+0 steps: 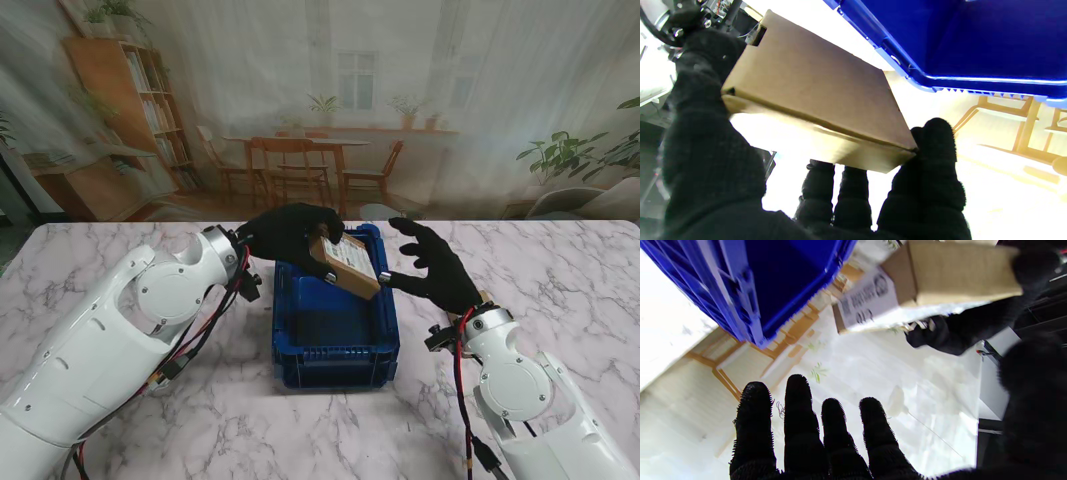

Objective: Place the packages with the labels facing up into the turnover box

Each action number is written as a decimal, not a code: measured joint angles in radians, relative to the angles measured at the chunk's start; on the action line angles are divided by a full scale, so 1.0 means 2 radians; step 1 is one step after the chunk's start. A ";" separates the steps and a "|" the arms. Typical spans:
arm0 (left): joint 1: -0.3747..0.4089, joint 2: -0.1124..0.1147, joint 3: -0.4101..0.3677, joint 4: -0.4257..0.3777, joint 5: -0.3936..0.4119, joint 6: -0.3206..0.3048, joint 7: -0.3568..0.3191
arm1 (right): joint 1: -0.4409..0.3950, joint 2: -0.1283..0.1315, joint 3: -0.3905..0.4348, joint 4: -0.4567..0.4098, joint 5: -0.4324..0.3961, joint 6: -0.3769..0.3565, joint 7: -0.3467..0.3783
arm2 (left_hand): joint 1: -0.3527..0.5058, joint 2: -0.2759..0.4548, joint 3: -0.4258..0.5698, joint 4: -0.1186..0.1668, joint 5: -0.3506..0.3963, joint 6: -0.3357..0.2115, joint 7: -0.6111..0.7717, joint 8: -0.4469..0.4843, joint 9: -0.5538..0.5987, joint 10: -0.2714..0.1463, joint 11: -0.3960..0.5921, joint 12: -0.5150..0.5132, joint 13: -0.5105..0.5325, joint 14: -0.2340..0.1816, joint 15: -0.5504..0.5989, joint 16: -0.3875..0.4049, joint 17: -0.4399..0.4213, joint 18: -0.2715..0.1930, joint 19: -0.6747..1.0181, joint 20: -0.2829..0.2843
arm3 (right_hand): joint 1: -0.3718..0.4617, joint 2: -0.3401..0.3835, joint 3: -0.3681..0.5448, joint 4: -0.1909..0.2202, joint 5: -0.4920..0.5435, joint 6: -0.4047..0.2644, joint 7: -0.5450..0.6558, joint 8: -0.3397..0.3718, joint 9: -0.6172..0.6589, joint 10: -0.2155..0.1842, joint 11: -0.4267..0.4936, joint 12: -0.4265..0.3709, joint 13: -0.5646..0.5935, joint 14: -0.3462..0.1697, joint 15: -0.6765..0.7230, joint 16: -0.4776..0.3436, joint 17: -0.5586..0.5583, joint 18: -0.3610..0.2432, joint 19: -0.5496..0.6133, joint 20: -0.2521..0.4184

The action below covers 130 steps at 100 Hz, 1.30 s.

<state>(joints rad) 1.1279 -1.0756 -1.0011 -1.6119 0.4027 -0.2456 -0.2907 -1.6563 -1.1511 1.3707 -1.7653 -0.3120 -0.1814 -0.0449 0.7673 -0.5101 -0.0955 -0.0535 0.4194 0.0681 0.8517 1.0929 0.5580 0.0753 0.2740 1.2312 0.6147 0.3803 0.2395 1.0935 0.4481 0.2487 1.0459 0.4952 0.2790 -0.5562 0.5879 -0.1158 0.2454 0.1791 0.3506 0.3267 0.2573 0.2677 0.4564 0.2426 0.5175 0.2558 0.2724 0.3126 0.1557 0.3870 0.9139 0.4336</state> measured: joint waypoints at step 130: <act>0.012 0.001 0.003 -0.033 -0.001 -0.021 0.007 | 0.087 0.045 -0.036 0.037 0.090 -0.002 0.208 | 0.000 0.000 0.000 -0.004 0.005 0.000 0.006 -0.004 0.008 -0.005 0.011 0.006 0.000 0.000 0.000 0.000 0.000 0.000 0.000 0.000 | 0.008 -0.018 -0.006 -0.020 -0.047 -0.021 -0.188 -0.019 -0.032 -0.043 0.017 0.037 -0.029 0.003 -0.063 -0.013 -0.011 0.063 -0.152 0.016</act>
<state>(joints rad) 1.1510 -1.0731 -0.9953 -1.6787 0.4013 -0.2877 -0.2767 -1.4815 -1.0617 1.2995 -1.6906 -0.1323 -0.1862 0.3712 0.7681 -0.5098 -0.0945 -0.0618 0.4286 0.0683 0.8644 1.0846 0.5736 0.0658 0.2963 1.2425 0.6152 0.3803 0.2394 1.0938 0.4488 0.2487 1.0463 0.4952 0.2949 -0.5925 0.5768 -0.1555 0.1523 0.1378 -0.0263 0.2890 0.1934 0.1811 0.4903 0.3174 0.4598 0.2625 0.1467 0.2872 0.1346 0.5137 0.6101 0.4646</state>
